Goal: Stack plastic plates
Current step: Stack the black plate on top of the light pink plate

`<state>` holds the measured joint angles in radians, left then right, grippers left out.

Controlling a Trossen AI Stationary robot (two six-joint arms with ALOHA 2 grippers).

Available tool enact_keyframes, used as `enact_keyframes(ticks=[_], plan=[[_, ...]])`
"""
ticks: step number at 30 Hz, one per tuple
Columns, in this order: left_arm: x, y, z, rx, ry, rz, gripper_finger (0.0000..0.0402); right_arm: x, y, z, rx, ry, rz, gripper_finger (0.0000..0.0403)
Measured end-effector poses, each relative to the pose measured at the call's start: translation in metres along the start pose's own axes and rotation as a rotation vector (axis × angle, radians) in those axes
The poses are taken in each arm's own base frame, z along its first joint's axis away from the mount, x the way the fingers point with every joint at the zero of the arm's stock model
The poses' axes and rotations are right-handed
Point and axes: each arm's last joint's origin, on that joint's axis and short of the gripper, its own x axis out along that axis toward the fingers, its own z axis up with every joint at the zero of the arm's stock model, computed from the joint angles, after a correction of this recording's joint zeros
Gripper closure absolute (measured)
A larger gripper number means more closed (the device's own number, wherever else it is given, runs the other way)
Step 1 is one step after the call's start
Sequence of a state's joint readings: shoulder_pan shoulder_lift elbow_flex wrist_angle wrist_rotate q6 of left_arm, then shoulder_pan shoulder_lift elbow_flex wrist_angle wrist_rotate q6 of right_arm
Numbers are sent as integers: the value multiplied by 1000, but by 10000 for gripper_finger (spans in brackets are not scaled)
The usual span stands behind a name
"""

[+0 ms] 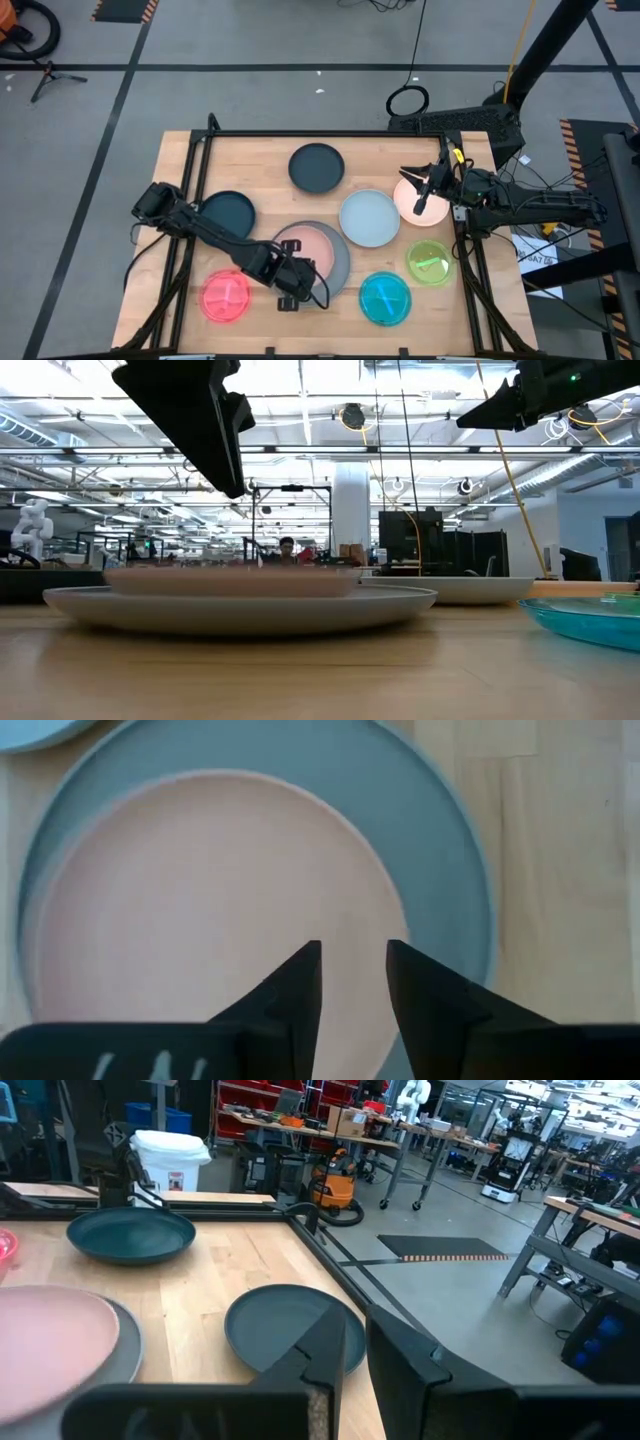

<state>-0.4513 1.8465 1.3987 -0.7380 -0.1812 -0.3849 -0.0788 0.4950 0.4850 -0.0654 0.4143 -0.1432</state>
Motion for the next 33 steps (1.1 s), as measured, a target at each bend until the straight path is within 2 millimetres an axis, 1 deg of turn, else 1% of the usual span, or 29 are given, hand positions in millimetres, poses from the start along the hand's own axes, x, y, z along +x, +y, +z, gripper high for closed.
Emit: enact_keyframes(ticks=[2,8,12,17,21,24,28,33], plan=[[1,3,1,14,-4,14,279,0,0,0,0,0,0,364],[2,14,5,89,-36,128,279,0,0,0,0,0,0,364],[7,20,6,81,-74,181,279,0,0,0,1,0,0,364],[28,24,-8,67,-106,180,279,0,0,0,0,0,0,364],[40,29,-15,32,-131,171,279,0,0,0,0,0,0,364],[44,31,-14,16,-173,156,279,0,0,0,0,0,0,364],[49,33,-19,-4,-161,121,279,0,0,0,0,0,0,364],[47,33,-21,-9,-153,123,279,0,0,0,-1,0,0,364]])
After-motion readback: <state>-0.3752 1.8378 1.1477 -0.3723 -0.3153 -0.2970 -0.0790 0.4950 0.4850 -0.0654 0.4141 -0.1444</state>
